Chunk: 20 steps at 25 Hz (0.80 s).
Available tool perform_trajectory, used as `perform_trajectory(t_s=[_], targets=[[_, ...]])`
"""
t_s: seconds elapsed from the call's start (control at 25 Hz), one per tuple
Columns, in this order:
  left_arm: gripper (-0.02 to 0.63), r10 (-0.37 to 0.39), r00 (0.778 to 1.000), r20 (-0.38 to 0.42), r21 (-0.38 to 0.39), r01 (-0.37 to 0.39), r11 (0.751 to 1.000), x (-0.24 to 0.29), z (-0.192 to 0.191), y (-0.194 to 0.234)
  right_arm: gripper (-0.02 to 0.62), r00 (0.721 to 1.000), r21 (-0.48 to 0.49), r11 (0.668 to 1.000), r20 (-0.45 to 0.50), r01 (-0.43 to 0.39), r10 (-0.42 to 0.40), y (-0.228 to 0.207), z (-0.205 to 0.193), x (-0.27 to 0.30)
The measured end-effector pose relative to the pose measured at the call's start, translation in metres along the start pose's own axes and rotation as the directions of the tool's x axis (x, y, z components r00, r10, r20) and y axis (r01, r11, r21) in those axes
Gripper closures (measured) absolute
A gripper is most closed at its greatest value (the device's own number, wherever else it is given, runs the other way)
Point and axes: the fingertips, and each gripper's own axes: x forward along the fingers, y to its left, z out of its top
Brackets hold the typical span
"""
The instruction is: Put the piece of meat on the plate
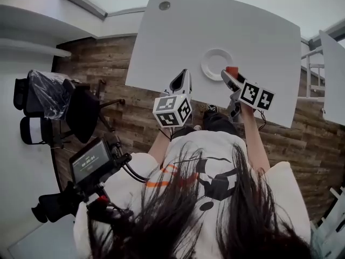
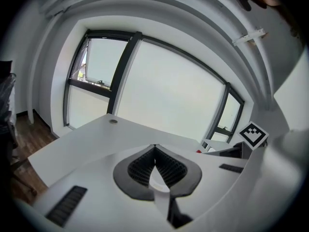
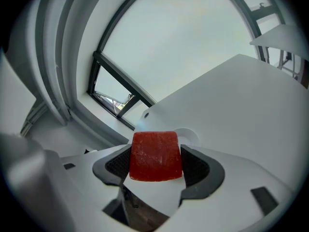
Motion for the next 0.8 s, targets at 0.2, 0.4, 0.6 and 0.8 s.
perform_trajectory(t_s=[0.2,0.4,0.6,0.8], targets=[[0.601,-0.018,1.000,-0.007,-0.026,0.017,0.999,0.013,-0.003,-0.005,0.284,0.996,-0.126,0.990,-0.062,0.055,-0.063,-0.014,0.001,0.035],[0.601,-0.047,0.998,-0.042,0.000,0.047,0.999,0.030,-0.007,-0.011,0.284,0.976,-0.266,0.958,-0.157,0.108,-0.154,-0.027,-0.007,0.076],[0.601,-0.059,0.996,-0.071,-0.004,0.059,0.998,0.042,-0.013,-0.011,0.284,0.941,-0.455,0.881,-0.222,0.131,-0.255,-0.031,-0.017,0.107],[0.601,-0.065,0.994,-0.087,-0.007,0.064,0.998,0.043,-0.019,-0.016,0.284,0.916,-0.541,0.831,-0.257,0.128,-0.308,-0.031,-0.027,0.117]])
